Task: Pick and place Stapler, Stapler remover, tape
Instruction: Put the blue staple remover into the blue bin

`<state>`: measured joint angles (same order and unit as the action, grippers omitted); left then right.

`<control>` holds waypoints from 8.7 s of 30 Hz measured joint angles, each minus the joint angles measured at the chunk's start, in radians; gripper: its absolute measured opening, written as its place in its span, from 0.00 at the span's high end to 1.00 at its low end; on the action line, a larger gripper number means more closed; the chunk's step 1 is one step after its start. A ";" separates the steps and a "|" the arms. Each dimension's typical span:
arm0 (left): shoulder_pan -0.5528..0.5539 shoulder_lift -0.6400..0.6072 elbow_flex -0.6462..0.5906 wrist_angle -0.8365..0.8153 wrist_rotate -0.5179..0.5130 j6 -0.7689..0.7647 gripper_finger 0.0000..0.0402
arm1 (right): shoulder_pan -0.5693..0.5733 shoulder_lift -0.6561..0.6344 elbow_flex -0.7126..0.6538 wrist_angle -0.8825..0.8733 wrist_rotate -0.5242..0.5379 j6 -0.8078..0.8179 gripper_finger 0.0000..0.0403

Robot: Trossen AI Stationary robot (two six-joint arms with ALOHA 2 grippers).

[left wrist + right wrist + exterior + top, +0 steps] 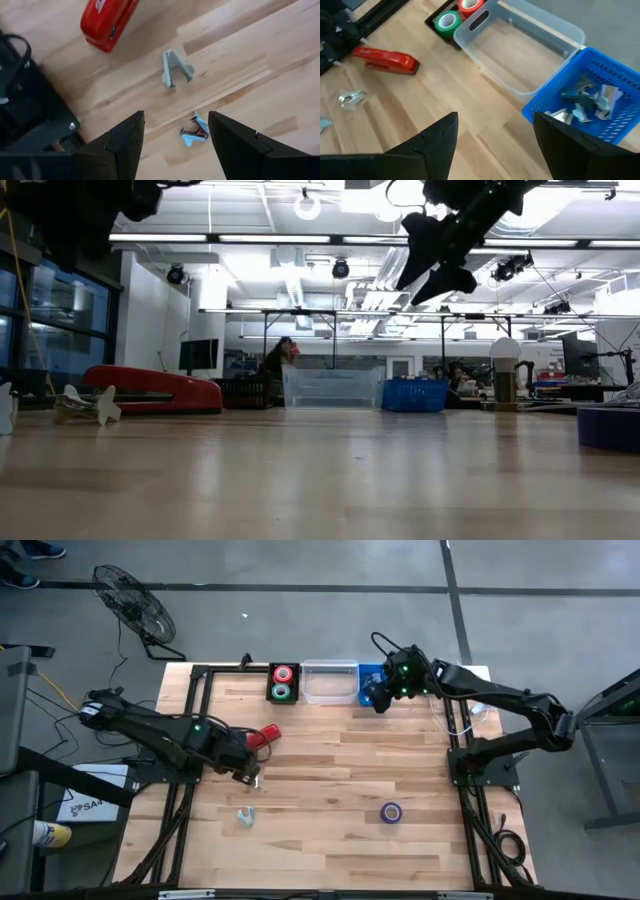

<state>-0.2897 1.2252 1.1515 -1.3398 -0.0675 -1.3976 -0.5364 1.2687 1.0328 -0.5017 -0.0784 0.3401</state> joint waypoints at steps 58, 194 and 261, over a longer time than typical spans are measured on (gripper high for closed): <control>-0.341 0.656 0.006 0.309 0.020 -1.016 0.15 | 0.068 -0.001 0.000 -0.036 -0.050 -0.088 0.38; 0.089 0.139 0.065 1.474 -0.546 1.090 0.70 | 0.439 0.070 0.000 0.746 -0.227 0.030 0.38; 0.089 0.138 0.065 1.528 -0.490 1.131 0.69 | 0.439 0.075 -0.001 0.849 -0.253 -0.008 0.83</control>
<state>-0.2008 1.3636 1.2167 0.1880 -0.5571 -0.2662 -0.0978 1.3434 1.0317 0.3472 -0.3312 0.3317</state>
